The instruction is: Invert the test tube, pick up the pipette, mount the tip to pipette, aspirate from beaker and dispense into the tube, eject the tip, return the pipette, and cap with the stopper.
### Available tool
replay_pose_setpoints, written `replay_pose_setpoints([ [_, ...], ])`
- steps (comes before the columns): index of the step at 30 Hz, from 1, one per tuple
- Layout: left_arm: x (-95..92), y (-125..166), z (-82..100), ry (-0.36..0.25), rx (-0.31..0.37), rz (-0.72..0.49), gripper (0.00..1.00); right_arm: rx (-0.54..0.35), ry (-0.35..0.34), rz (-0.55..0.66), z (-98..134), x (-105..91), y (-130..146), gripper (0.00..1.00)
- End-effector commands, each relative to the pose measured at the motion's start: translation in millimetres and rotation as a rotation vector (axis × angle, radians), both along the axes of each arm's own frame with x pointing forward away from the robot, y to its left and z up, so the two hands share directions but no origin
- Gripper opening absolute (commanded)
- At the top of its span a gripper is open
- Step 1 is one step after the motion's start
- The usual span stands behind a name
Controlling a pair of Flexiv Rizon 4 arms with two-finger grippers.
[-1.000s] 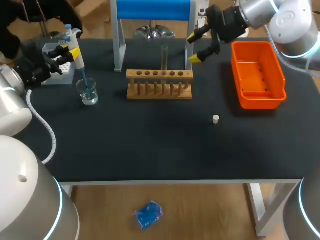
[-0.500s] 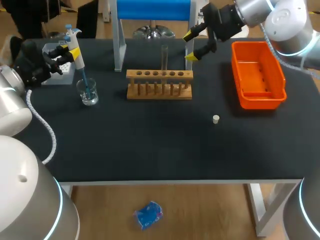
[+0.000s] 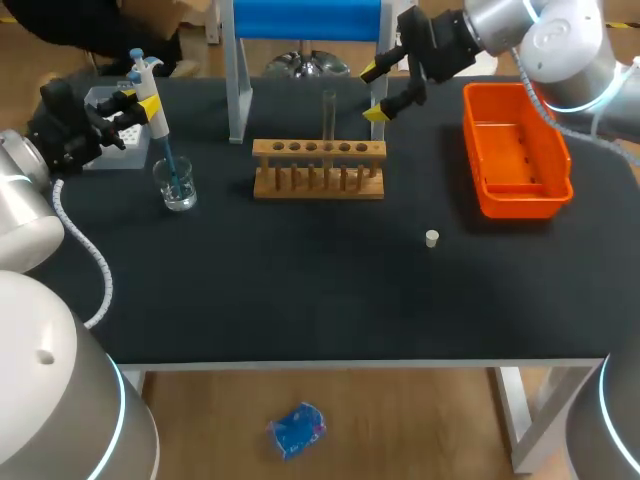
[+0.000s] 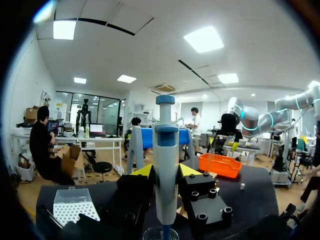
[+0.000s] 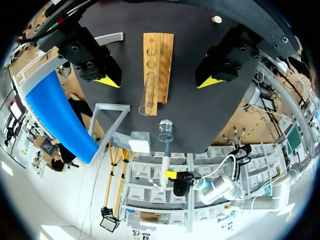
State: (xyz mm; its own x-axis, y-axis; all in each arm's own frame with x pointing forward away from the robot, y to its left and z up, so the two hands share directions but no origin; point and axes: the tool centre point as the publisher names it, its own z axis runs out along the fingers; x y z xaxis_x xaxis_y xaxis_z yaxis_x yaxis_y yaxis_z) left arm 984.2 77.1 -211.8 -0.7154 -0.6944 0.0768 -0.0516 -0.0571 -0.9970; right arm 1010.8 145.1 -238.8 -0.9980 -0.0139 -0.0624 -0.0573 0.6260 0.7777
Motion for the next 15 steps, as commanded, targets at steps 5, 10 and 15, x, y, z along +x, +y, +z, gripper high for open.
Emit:
replay_pose_setpoints([
  [5,0.5,-0.3,-0.6,-0.002,-0.001,0.001,0.00,0.000,0.000,0.001,-0.4,0.9,-0.1,1.00],
  [10,0.5,-0.3,-0.6,-0.002,-0.001,0.001,0.00,0.000,0.000,0.001,-0.4,0.9,-0.1,1.00],
  [15,0.3,-3.2,0.0,-0.014,-0.004,-0.004,0.00,0.000,0.000,0.001,-0.4,0.9,-0.1,1.00],
])
